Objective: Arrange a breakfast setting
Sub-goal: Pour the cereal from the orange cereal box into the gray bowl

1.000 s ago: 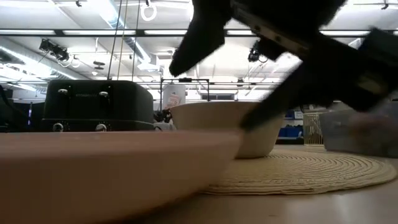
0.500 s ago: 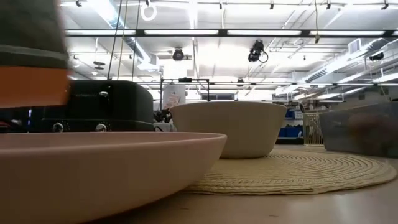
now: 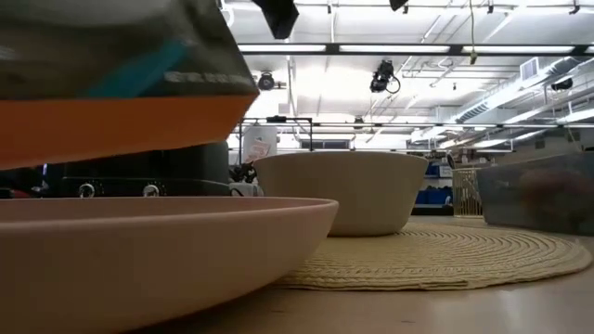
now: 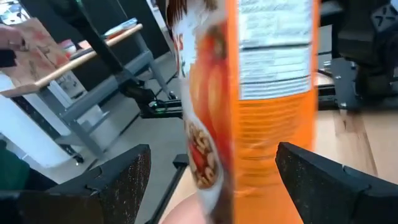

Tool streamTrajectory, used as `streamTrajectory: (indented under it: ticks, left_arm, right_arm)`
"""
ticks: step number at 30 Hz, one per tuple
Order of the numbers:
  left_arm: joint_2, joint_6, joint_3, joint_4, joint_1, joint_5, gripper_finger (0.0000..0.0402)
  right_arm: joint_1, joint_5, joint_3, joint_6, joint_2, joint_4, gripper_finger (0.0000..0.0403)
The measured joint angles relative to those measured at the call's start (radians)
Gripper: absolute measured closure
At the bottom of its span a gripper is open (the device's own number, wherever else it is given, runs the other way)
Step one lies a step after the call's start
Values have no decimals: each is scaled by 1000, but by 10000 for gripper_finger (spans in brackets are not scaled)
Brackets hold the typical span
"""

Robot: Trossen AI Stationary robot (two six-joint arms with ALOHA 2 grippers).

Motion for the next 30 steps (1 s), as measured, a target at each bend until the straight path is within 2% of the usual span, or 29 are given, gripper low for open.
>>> streamTrajectory:
  ticks: [7, 15, 23, 30]
  left_arm:
    - [0, 100, 0, 19, 51, -8, 400]
    - [0, 104, 0, 44, 65, -10, 400]
    - [0, 122, 0, 55, 69, -91, 400]
    - [0, 157, 0, 59, 101, -135, 400]
  right_arm:
    - [-37, -1, 0, -25, 5, -44, 54]
    - [-68, -57, 0, -28, 6, -51, 54]
    - [-87, -194, 0, 7, 6, -53, 54]
    - [-83, -225, 0, 15, 6, -153, 54]
